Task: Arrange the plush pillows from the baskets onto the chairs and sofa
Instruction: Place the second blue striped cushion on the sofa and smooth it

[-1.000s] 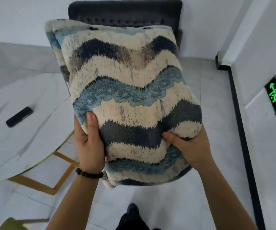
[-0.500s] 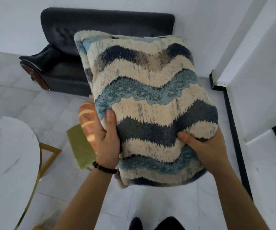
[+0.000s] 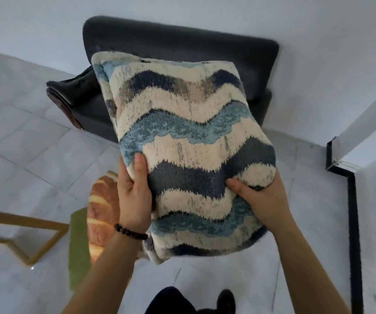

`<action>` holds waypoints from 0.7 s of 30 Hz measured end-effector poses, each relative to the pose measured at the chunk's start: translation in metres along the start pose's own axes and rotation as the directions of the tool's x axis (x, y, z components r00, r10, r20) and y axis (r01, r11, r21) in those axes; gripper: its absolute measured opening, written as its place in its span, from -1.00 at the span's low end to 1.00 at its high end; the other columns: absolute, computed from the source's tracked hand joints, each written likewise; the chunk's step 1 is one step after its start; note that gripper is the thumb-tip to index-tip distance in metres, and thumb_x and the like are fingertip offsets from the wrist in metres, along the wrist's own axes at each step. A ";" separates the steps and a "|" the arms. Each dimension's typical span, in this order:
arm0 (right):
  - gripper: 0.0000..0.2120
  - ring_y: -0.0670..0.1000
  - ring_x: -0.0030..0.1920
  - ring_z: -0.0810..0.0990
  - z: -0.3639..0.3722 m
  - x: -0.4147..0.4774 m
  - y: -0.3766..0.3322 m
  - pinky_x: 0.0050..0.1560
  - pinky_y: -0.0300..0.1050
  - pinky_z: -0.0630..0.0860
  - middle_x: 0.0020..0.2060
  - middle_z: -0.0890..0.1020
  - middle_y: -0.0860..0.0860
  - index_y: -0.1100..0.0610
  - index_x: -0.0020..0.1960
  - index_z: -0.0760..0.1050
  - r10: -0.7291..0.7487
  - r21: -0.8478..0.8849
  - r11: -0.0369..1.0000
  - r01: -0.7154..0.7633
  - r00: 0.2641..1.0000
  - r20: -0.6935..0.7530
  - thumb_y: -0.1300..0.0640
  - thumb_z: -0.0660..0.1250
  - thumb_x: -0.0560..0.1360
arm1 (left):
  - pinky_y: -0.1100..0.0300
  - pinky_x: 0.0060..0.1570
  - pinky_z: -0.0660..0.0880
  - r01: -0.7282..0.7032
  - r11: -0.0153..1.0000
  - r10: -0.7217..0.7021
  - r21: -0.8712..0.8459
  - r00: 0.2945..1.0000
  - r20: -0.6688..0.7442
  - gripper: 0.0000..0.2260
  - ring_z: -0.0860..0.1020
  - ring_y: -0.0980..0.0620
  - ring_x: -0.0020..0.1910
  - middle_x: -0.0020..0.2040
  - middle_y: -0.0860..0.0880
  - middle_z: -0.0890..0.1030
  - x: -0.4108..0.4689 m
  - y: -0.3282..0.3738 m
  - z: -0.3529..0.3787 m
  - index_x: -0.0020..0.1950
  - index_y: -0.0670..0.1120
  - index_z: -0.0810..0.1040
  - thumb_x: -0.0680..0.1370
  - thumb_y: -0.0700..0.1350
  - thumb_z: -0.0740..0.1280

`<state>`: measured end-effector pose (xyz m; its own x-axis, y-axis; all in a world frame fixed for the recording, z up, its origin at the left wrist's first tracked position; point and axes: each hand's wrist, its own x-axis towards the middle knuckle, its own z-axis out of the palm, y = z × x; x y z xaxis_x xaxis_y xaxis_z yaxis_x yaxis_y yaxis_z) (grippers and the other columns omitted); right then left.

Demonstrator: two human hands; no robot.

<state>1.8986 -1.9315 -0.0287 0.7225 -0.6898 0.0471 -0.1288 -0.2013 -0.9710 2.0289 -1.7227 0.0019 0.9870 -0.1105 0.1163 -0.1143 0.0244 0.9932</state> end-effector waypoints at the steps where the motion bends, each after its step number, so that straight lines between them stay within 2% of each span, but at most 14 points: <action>1: -0.01 -0.24 0.17 0.62 0.009 0.028 -0.005 0.11 -0.26 0.59 0.20 0.65 -0.15 0.00 0.39 0.45 -0.014 0.013 1.000 0.013 0.999 0.046 -0.41 0.61 0.10 | 0.23 0.31 0.48 -0.007 1.000 0.007 -0.005 0.999 -0.033 -0.71 0.55 0.28 0.26 0.24 0.14 0.62 0.021 -0.003 0.003 0.37 0.20 0.48 0.67 0.17 0.20; 2: -0.07 -0.33 0.12 0.61 0.020 0.054 -0.009 0.04 -0.39 0.57 0.18 0.64 -0.17 0.01 0.39 0.44 -0.031 0.026 0.999 0.028 0.996 0.089 -0.32 0.64 0.14 | 0.02 0.38 0.46 -0.014 1.000 0.013 -0.010 0.997 -0.077 -0.61 0.55 0.13 0.32 0.30 0.10 0.61 0.040 -0.007 0.006 0.41 0.16 0.47 0.62 0.24 0.22; 4: -0.21 -0.45 0.03 0.58 0.046 0.104 -0.012 -0.06 -0.53 0.50 0.12 0.61 -0.26 -0.03 0.34 0.43 -0.053 0.042 0.998 0.047 0.983 0.175 -0.12 0.64 0.18 | -0.13 0.40 0.44 0.001 1.000 -0.006 -0.029 0.984 -0.177 -0.54 0.53 0.05 0.36 0.32 0.11 0.60 0.080 -0.021 0.010 0.42 0.18 0.46 0.57 0.30 0.23; 6: -0.29 -0.46 0.03 0.56 0.074 0.153 -0.009 -0.07 -0.54 0.49 0.10 0.58 -0.33 -0.18 0.26 0.40 -0.069 0.049 0.997 0.059 0.968 0.241 -0.05 0.62 0.18 | -0.17 0.41 0.42 -0.003 0.999 -0.008 -0.042 0.969 -0.249 -0.58 0.53 0.03 0.36 0.31 0.13 0.61 0.120 -0.037 0.015 0.38 0.23 0.48 0.55 0.31 0.23; 8: -0.29 -0.41 0.08 0.57 0.106 0.205 -0.007 -0.04 -0.51 0.51 0.10 0.60 -0.34 -0.21 0.25 0.39 -0.082 0.049 0.996 0.071 0.957 0.278 -0.06 0.62 0.19 | -0.20 0.41 0.41 -0.011 0.997 -0.011 -0.075 0.957 -0.291 -0.64 0.53 0.01 0.36 0.30 0.12 0.61 0.167 -0.055 0.020 0.33 0.30 0.50 0.56 0.32 0.24; 13: -0.28 -0.43 0.09 0.56 0.185 0.329 -0.028 -0.04 -0.54 0.48 0.08 0.59 -0.40 -0.26 0.24 0.38 -0.099 0.023 0.995 0.096 0.958 0.269 -0.14 0.61 0.16 | -0.19 0.39 0.43 0.011 0.997 -0.034 -0.074 0.948 -0.317 -0.56 0.52 0.02 0.36 0.35 0.07 0.57 0.308 -0.076 0.033 0.45 0.06 0.44 0.63 0.21 0.19; 16: -0.33 -0.53 0.01 0.52 0.226 0.396 -0.048 -0.09 -0.61 0.44 0.02 0.58 -0.43 -0.24 0.20 0.37 -0.112 0.030 0.994 0.108 0.961 0.252 0.03 0.62 0.22 | -0.21 0.32 0.48 -0.028 0.998 0.011 -0.053 0.956 -0.294 -0.67 0.57 -0.02 0.28 0.26 0.06 0.62 0.395 -0.069 0.040 0.36 0.13 0.49 0.66 0.18 0.17; 18: -0.35 -0.52 0.00 0.53 0.250 0.437 -0.058 -0.09 -0.60 0.45 -0.04 0.60 -0.52 -0.25 0.18 0.38 -0.111 0.036 0.994 0.105 0.963 0.247 0.03 0.60 0.21 | -0.26 0.28 0.49 -0.054 0.996 0.032 -0.073 0.964 -0.264 -0.71 0.58 -0.09 0.25 0.22 0.05 0.63 0.444 -0.063 0.044 0.32 0.15 0.51 0.65 0.18 0.18; 21: -0.34 -0.50 -0.03 0.56 0.292 0.497 -0.063 -0.12 -0.57 0.47 -0.08 0.58 -0.58 -0.20 0.17 0.40 -0.098 0.063 0.994 0.086 0.968 0.232 0.01 0.59 0.16 | -0.26 0.26 0.51 -0.074 0.992 0.047 -0.103 0.970 -0.240 -0.59 0.59 -0.13 0.23 0.21 -0.01 0.63 0.512 -0.067 0.047 0.36 0.01 0.49 0.62 0.20 0.20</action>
<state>2.4644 -2.0586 -0.0130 0.8696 -0.4861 0.0866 -0.0235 -0.2160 -0.9761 2.5367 -1.8278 -0.0049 0.9787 0.1322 0.1570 -0.1746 0.1344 0.9754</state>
